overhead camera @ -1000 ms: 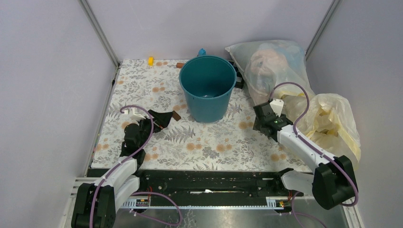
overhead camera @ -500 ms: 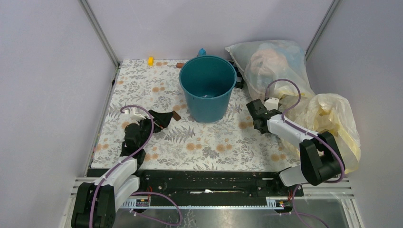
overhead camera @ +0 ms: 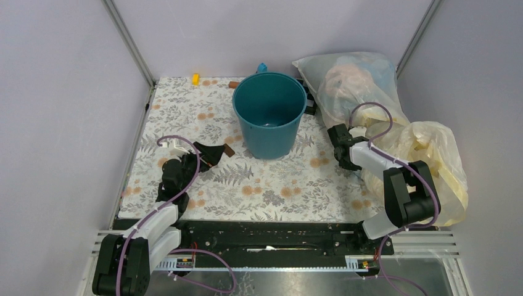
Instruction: Put the trash bags into the trash bin
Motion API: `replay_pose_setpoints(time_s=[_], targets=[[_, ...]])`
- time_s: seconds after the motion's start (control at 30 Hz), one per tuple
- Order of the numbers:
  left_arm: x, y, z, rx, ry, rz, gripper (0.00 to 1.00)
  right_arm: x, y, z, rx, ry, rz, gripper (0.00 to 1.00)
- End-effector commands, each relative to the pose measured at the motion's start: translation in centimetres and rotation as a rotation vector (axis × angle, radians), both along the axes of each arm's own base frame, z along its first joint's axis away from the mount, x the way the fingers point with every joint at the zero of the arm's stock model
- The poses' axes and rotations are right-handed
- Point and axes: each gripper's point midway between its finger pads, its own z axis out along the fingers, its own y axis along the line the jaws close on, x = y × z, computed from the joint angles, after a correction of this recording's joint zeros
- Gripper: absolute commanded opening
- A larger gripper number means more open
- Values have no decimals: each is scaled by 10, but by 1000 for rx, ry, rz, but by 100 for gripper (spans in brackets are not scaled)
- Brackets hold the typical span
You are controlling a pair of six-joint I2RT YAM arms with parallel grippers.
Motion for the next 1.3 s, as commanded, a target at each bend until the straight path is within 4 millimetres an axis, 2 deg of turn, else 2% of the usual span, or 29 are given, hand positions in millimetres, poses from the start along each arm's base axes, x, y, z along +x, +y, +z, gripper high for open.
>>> replay_pose_setpoints(time_s=[0.0, 0.1, 0.23, 0.3, 0.43, 0.63, 0.7, 0.77, 0.83, 0.87, 0.97, 1.1, 1.13, 1.27], targets=[[7, -5, 30, -9, -93, -24, 99, 7, 18, 40, 108, -85, 52, 0], [7, -5, 31, -9, -95, -24, 99, 9, 49, 65, 252, -119, 161, 0], [7, -5, 31, -9, -97, -23, 99, 5, 116, 107, 558, -161, 399, 0], [7, -5, 31, -8, -97, -23, 99, 0, 142, 131, 637, -162, 494, 0], [7, -6, 31, -8, -96, -28, 99, -5, 164, 173, 704, -212, 580, 0], [7, -8, 30, -13, -94, -40, 99, -27, 208, 237, 909, -281, 771, 0], [7, -9, 30, -17, -92, -44, 99, -30, 219, 253, 963, -316, 813, 0], [7, -10, 30, -20, -93, -52, 99, -36, 229, 260, 1025, -311, 850, 0], [7, -12, 30, -21, -95, -65, 99, -45, 243, 260, 1087, -278, 899, 0], [7, -14, 30, -21, -93, -73, 99, -48, 248, 257, 1102, -264, 910, 4], [7, -19, 30, -23, -92, -99, 99, -49, 245, 229, 1079, -227, 880, 41], [5, -29, 32, -22, -105, -155, 99, -41, 215, 184, 915, -245, 760, 90], [4, -33, 34, -22, -115, -174, 99, -41, 209, 175, 888, -255, 751, 97], [-3, -54, 41, -22, -149, -269, 94, -43, 199, 143, 832, -257, 761, 98]])
